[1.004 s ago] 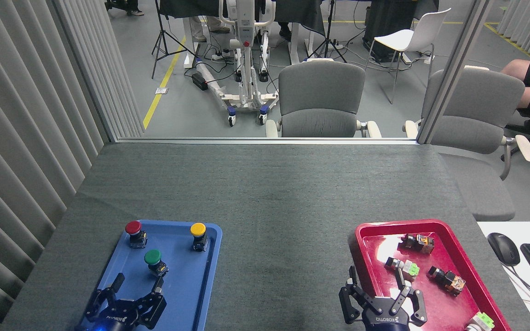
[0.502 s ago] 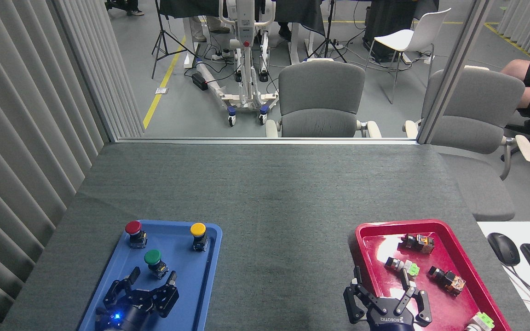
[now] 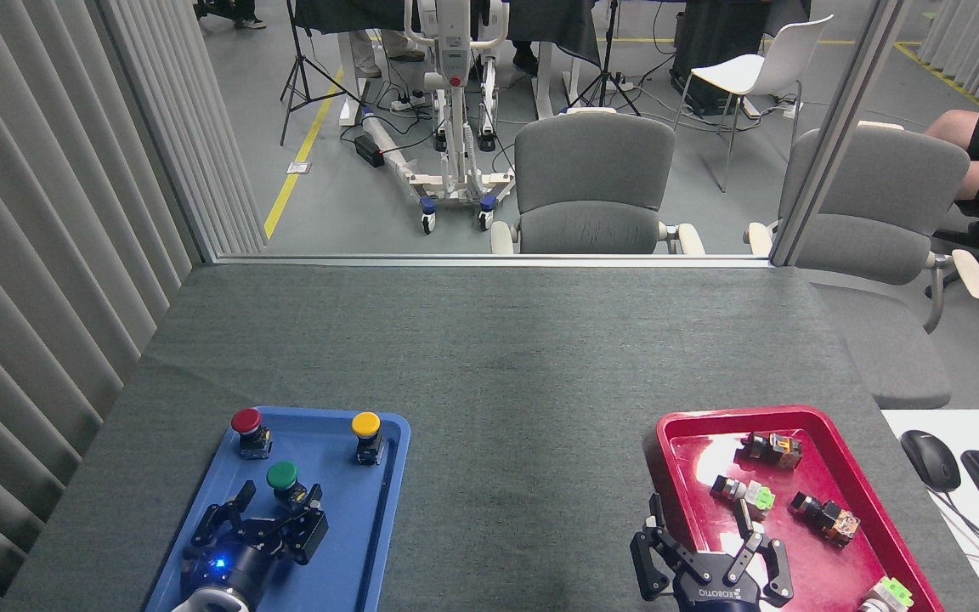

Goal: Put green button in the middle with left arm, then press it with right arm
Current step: 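Carry the green button off the blue tray toward the table middle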

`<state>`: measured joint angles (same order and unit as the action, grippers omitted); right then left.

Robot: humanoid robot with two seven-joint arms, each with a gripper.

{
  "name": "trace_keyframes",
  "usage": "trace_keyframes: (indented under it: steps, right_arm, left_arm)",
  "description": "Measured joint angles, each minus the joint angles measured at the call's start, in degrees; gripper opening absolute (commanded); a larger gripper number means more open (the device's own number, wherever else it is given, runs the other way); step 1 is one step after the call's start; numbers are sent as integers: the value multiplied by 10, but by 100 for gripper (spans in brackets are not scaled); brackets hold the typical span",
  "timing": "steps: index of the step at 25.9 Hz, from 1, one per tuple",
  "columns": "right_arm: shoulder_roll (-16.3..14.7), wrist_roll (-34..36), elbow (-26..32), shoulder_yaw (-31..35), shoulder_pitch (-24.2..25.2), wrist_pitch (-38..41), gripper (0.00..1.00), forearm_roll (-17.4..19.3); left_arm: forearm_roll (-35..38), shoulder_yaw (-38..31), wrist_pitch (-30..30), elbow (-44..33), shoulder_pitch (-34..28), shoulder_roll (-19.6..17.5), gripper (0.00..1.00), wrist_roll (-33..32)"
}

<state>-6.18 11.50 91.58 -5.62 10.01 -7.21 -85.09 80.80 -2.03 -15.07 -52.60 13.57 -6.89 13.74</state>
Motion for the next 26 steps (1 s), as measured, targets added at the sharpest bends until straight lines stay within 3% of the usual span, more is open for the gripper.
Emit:
trace_keyframes:
  steps: [6, 9, 14, 18, 22, 26]
  right_arm:
    - [-2, 4, 0, 0, -1, 5, 100, 1]
    - [-1, 4, -3, 10, -1, 23, 100, 1]
    - [2, 6, -8, 20, -4, 36, 100, 1]
    - [3, 4, -9, 21, -5, 38, 100, 1]
    - [3, 1, -9, 23, -6, 45, 100, 1]
    - [3, -1, -8, 35, -7, 66, 99, 5]
  left_arm:
    - [0, 0, 1, 0, -3, -1, 35, 15]
    - [1, 1, -13, -3, -6, -5, 0, 28]
    - [4, 7, -80, -23, -14, -31, 0, 82]
    - [7, 19, -119, -90, -35, -41, 0, 104]
    - [30, 94, -133, -164, -37, -41, 0, 108]
    - [72, 178, -135, -173, -9, -16, 0, 95]
